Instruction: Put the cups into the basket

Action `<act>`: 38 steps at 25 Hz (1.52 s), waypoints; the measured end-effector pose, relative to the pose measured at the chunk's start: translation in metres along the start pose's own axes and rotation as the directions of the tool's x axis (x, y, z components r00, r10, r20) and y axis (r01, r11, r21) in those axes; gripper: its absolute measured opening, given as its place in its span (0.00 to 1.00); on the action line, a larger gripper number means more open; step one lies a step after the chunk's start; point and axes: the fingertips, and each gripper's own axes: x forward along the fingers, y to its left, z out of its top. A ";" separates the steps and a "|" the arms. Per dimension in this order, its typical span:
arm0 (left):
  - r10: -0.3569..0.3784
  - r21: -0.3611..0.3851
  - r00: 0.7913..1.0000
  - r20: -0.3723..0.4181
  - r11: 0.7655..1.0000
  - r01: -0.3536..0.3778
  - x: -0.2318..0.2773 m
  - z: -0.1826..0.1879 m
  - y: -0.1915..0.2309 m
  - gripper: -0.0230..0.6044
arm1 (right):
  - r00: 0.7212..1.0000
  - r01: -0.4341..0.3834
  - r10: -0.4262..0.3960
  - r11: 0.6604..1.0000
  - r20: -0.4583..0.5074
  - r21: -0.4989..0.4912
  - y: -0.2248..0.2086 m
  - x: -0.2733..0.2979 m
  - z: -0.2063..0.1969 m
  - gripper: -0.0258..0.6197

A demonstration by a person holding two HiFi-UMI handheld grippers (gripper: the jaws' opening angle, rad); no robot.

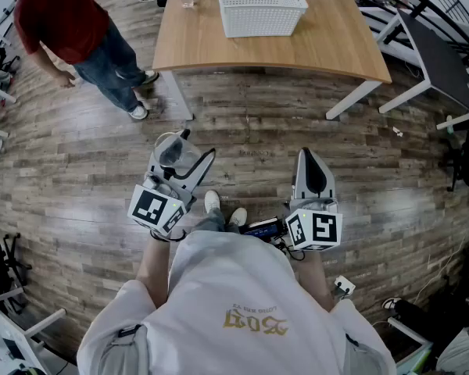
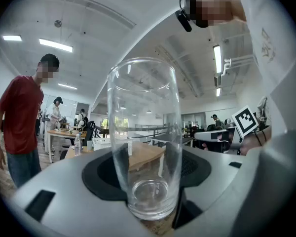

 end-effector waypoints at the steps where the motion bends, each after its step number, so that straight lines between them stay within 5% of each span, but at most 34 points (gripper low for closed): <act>1: -0.002 0.001 1.000 0.000 1.000 0.002 0.001 0.001 0.000 0.47 | 1.000 -0.003 0.003 1.000 0.001 -0.002 0.000 0.000 0.000 0.05; 23: 0.010 -0.006 1.000 0.011 1.000 -0.010 0.008 0.002 0.010 0.47 | 0.999 0.024 -0.025 0.999 0.031 0.030 -0.012 0.005 -0.001 0.05; 38: -0.031 -0.020 0.999 0.036 0.999 0.032 0.101 0.007 0.064 0.47 | 0.997 0.046 -0.048 0.999 0.053 0.029 -0.052 0.092 0.010 0.05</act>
